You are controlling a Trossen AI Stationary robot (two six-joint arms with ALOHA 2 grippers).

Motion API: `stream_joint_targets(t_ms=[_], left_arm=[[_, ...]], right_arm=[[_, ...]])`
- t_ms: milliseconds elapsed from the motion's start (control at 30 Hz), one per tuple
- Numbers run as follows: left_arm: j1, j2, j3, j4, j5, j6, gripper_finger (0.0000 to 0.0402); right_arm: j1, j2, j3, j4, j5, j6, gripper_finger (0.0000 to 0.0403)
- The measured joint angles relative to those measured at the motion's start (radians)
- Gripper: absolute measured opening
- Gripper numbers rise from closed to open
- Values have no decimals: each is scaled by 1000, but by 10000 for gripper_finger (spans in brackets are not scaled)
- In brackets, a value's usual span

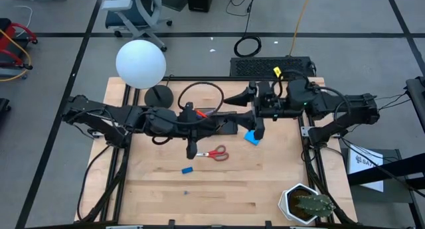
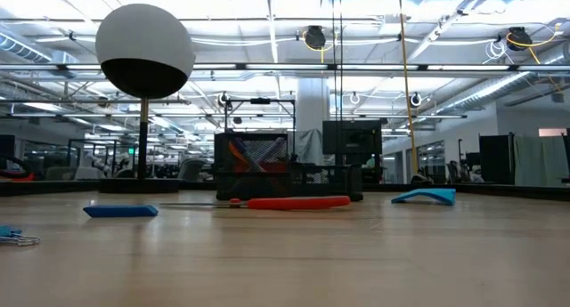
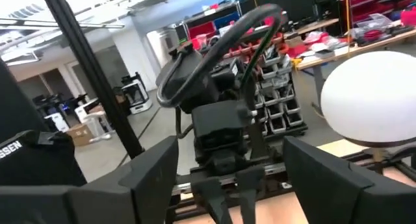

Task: Pick and place office supplies into organizer
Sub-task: Put the black pen into the black desk organizer

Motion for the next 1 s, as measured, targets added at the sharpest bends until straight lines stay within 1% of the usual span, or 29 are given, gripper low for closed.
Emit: stream_joint_targets(t_ms=[67,167,400,500,700,867,933,1000], left_arm=[[8,0,0,1,2,-2,35],[13,0,0,23,6,-3,29],[12,0,0,98,24,5,30],[12,0,0,103,24,3,33],[12,0,0,121,24,7,27],[12,0,0,165,24,8,34],[12,0,0,169,24,11,33],[12,0,0,168,24,19,29]], right_arm=[[0,6,0,7,-19,3,276],[5,15,0,13,-18,2,281],[6,39,0,5,-18,1,278],[6,49,0,15,-18,0,279],[5,72,1,8,-17,-4,278],[5,111,0,12,-17,-4,261],[5,122,0,13,-16,3,244],[4,129,0,15,-17,5,218]])
